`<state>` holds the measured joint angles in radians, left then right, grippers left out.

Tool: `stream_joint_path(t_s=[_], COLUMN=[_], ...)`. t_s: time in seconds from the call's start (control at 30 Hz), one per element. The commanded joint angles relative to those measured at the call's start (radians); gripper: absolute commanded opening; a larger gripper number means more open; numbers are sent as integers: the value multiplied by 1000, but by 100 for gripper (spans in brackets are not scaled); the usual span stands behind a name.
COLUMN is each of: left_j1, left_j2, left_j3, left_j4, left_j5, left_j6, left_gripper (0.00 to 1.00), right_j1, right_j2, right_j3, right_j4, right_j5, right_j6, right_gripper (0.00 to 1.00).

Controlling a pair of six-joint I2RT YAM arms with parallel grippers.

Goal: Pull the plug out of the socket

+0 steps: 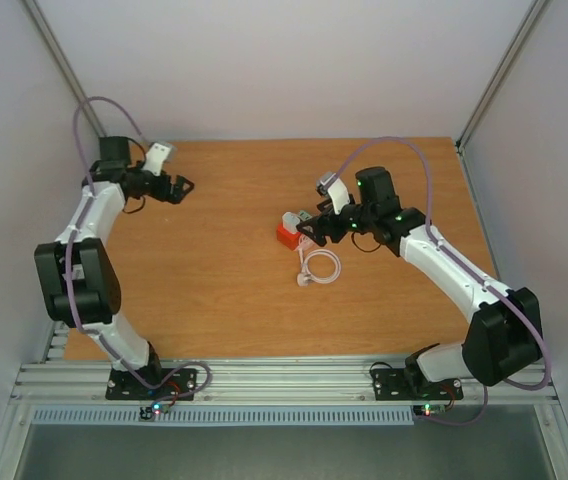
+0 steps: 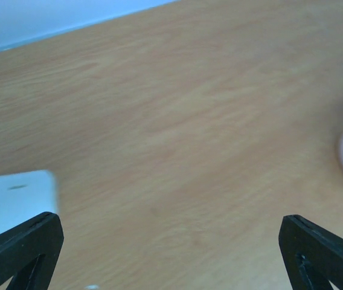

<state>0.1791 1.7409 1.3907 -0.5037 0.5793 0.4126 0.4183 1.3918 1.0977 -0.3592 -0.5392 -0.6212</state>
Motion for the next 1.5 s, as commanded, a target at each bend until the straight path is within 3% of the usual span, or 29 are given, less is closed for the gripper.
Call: stream_joint_path(t_s=[0.0,0.33,0.63,0.93,1.47], left_j1=[-110,-413,-631,-722,-780], left_j2=[-110,-275,-214,-118,38], left_j3=[-85,-362,-418,-392,-290], left_j4=[33,322,466,562,615], left_j5=[23,-71,-165,-251,-338], left_j6=[52,-219,-318,-359,-456], left_gripper=[100,94,86,80,71], right_j1=[-21,-173,-237,-251,-256], right_j2=[-15,15,53,54,49], right_j3=[-66,-35,-19,-28,-51], right_j4=[44,58,51,50,65], right_j5=[-36,-188,-170,-174,-141], right_j6=[-44,44,42,49,56], right_gripper=[90,89,88,88,89])
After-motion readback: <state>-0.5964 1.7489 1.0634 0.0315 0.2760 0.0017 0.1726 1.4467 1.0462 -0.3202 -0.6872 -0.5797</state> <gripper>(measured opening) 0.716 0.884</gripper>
